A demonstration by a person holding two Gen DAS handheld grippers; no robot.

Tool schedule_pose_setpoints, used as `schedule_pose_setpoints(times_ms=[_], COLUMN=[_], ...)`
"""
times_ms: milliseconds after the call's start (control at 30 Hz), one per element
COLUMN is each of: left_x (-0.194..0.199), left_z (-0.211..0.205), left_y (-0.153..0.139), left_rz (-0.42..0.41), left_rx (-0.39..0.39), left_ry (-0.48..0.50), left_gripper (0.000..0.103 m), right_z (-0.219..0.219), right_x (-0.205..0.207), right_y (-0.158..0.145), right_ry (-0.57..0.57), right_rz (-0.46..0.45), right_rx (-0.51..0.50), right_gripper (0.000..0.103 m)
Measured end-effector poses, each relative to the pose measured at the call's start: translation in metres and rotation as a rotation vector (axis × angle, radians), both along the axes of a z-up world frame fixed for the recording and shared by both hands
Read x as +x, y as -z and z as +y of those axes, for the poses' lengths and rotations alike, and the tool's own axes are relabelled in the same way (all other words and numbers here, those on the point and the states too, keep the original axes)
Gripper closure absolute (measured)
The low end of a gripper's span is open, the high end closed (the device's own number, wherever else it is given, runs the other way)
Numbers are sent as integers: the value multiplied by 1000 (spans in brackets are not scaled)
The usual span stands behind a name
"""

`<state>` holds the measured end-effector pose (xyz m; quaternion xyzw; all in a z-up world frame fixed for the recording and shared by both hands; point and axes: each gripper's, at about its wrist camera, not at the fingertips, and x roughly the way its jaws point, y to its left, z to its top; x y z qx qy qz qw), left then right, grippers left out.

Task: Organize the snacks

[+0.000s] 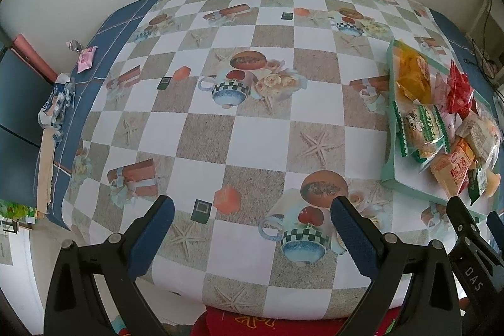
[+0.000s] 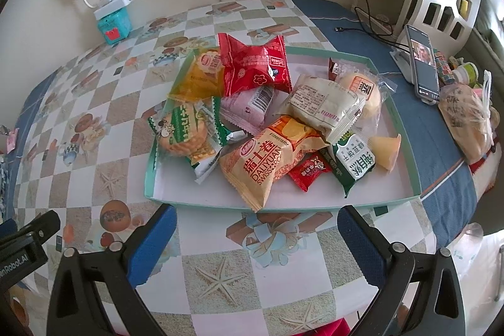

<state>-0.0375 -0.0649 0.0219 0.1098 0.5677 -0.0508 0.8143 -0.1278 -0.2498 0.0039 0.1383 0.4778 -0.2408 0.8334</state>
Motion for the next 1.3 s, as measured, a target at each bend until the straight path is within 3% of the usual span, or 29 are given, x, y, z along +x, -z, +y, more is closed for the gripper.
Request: schedule_pose_setpoints(times_ms=[1300], left_x=[3], left_z=[3], left_y=[3], left_rz=[20], left_rx=[-13], left_ry=[-16], left_gripper=[3], right_z=[1], right_x=[2], right_y=[3], right_ry=[-1], right_rz=[10], right_rx=[2], right_gripper=[0])
